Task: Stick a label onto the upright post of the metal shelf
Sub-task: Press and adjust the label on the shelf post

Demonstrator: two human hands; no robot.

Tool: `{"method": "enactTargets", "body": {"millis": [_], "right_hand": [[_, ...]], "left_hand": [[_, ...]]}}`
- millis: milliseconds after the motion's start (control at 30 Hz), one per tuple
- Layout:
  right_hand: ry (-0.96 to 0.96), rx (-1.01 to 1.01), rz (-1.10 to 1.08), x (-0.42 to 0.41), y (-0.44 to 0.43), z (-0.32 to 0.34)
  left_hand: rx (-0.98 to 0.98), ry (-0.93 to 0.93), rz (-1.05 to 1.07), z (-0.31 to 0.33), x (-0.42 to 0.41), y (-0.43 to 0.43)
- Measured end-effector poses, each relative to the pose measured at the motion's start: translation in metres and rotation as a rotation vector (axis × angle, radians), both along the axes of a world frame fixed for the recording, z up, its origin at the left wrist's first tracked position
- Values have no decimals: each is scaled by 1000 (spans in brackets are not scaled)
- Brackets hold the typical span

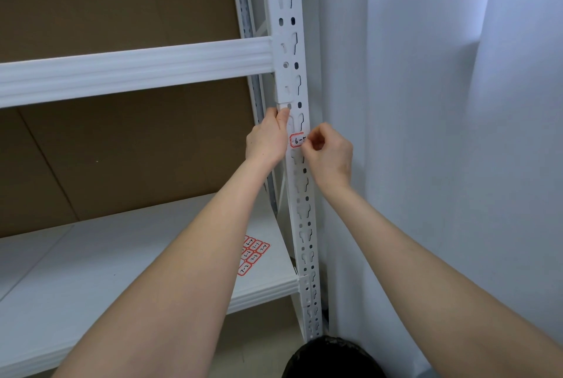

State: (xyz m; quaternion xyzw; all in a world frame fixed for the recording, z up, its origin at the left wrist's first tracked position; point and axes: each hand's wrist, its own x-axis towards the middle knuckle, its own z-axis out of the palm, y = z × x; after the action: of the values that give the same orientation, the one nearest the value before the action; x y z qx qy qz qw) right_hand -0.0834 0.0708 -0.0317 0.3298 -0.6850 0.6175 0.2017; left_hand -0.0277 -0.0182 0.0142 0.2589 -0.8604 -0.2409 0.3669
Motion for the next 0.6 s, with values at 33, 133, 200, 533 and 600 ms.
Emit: {"method": "enactTargets", "body": {"millis": [33, 133, 200, 533, 600], "right_hand": [[-11, -4, 11, 1, 0, 0], [-47, -28, 42, 1, -2, 0], [-94, -63, 46, 1, -3, 1], [-214, -47, 52, -3, -4, 3], [-203, -44, 64, -3, -3, 3]], "left_hand": [[5, 3, 0, 0, 0, 0], [15, 3, -1, 0, 0, -1], [17, -3, 3, 0, 0, -2], [8, 2, -15, 0, 0, -1], [5, -2, -4, 0, -1, -1]]}}
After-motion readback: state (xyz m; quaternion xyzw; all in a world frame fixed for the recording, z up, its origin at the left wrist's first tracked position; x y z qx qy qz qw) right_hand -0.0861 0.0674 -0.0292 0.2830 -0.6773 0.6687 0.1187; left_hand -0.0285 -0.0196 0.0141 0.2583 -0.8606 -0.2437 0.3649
